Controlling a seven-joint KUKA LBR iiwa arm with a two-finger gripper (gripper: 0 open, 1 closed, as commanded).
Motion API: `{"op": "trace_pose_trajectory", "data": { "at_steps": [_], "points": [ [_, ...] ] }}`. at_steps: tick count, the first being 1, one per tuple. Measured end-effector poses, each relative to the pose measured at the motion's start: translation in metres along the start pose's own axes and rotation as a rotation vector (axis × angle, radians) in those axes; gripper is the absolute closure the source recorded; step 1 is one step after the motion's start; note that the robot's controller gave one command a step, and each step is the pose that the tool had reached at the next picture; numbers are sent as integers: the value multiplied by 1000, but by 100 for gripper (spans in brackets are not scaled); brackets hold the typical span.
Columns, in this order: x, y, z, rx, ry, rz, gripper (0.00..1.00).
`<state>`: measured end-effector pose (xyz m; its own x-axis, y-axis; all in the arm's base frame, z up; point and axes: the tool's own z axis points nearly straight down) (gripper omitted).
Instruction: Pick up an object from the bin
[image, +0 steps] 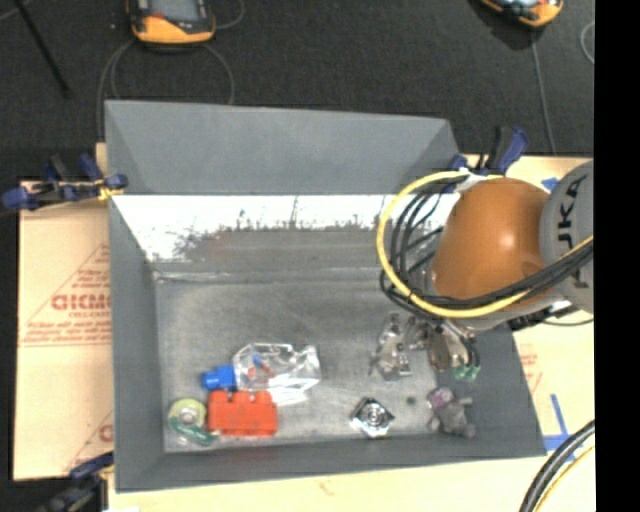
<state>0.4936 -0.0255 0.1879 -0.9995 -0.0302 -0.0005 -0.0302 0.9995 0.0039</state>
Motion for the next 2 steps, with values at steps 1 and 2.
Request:
{"op": "trace_pose_trajectory", "data": {
  "at_steps": [1,2],
  "points": [
    [13,-40,15,6,0,-74,100],
    [-24,6,-1,4,-6,-188,100]
  ]
}}
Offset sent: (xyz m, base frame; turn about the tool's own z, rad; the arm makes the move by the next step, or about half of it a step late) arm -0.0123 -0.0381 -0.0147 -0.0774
